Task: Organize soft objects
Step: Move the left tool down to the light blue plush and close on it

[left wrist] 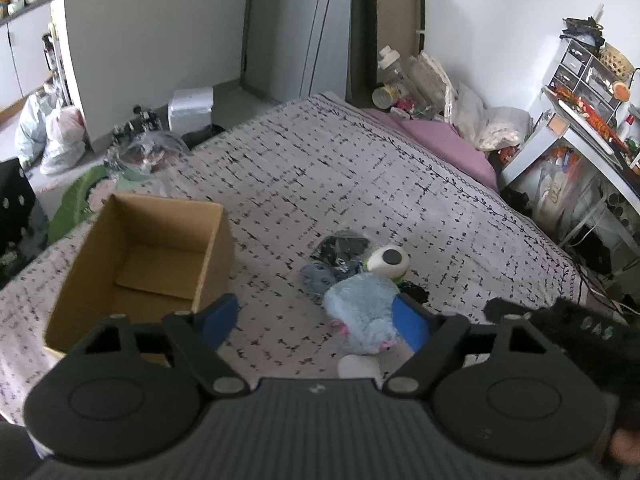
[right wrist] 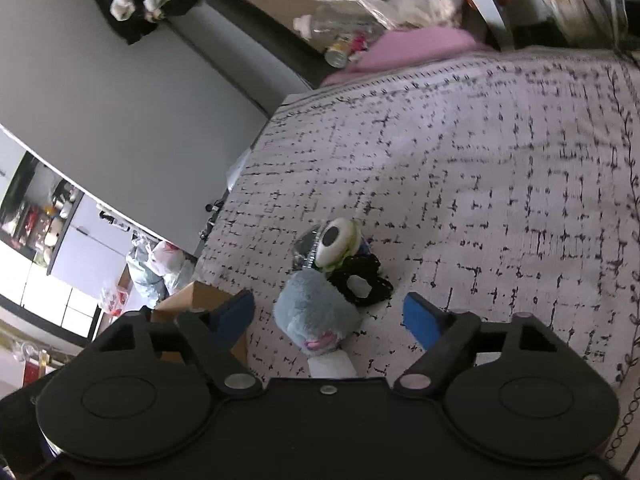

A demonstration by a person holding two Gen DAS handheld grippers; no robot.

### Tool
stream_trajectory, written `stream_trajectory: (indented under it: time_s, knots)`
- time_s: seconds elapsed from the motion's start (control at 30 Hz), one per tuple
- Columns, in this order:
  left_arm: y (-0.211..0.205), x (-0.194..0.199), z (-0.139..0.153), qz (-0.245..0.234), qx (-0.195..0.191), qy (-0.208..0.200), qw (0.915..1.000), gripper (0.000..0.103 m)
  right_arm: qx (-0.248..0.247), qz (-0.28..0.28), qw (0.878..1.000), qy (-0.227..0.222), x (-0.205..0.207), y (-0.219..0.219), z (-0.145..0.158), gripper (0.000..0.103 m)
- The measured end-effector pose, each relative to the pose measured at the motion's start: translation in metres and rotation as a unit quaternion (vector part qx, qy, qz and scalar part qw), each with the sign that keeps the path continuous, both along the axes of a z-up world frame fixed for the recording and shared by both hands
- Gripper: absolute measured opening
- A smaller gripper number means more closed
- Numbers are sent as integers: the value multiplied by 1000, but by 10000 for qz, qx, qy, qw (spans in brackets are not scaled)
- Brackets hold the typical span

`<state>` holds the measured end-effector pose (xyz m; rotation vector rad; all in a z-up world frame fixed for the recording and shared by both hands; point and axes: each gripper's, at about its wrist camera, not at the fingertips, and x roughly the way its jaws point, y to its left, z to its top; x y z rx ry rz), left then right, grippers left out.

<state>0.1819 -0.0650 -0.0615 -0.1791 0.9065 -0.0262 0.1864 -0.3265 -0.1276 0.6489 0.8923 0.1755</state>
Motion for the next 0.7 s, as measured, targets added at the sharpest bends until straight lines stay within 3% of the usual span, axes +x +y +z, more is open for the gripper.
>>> stream_trajectory:
  time_s: [0.27, 0.4, 0.53, 0.7]
  knots:
    - [-25, 26, -23, -225, -164, 91, 9996, 56, 78, -170, 9997, 166, 14, -8, -28, 62]
    - [-39, 39, -36, -260, -184, 155, 9994, 40, 202, -167, 9993, 271, 23, -10, -39, 55]
    - [-50, 52, -45, -319, -278, 248, 9988, 37, 258, -176, 9990, 316, 25, -10, -44, 52]
    - [-64, 65, -53, -413, -318, 231, 9984, 35, 404, -245, 9979, 446, 27, -14, -51, 37]
